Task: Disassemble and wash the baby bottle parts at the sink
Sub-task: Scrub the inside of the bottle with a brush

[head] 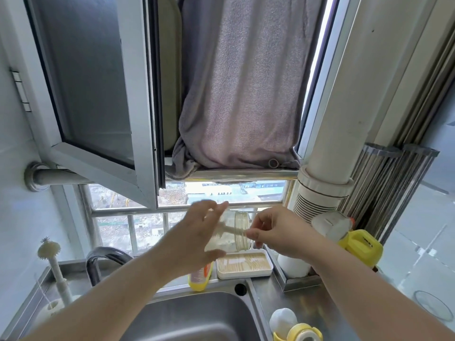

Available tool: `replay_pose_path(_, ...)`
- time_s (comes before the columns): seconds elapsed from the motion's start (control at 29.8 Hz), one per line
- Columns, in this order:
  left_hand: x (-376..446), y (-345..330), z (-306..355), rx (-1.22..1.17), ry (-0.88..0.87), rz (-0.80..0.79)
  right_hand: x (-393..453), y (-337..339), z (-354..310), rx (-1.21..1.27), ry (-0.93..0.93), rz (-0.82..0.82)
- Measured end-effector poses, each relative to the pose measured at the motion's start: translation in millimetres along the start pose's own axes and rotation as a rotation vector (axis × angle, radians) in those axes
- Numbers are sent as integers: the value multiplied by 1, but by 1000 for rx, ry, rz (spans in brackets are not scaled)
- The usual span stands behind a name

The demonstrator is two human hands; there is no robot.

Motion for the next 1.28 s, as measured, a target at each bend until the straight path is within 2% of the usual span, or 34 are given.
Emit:
replay_pose_path(0.1,13,9,-4,128,21,-76,-1,-9,-8,-24,47,-47)
replay_pose_path(0.24,9,12,-17,57,35,-45,-5,3,0,-161,10,-72)
replay_pose_path(0.3,6,17,-18,74,-11,33,-5,24,3,-252,-27,-28)
replay_pose_path(0.44,10,11,1,87,-34,28,6,14,-22,-560,77,94)
replay_pose_path(0.57,8,19,-13,147,-15,73,3,22,-5,-331,-32,-44)
replay_pose_path(0.74,8,8,-2,170,-28,0,11,-4,-9,-356,-14,-110)
replay_pose_path(1.04,9,24,0,199,-31,61,9,1,-14,-344,-19,-197)
replay_pose_path(1.18,12,27,-1,215,-26,75,10,10,-16,-342,-36,-145)
replay_pose_path(1.28,12,24,-6,116,6,46,9,4,-18,-393,-10,-96)
Point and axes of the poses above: each hand's wrist, its own x-axis towards the middle knuckle, its own y-axis out of the back of the hand, z = x × y, the point moved 8 cm from there along x, towards the middle knuckle, and after that the axes turned 3 degrees about y, right-handed, at the moved point
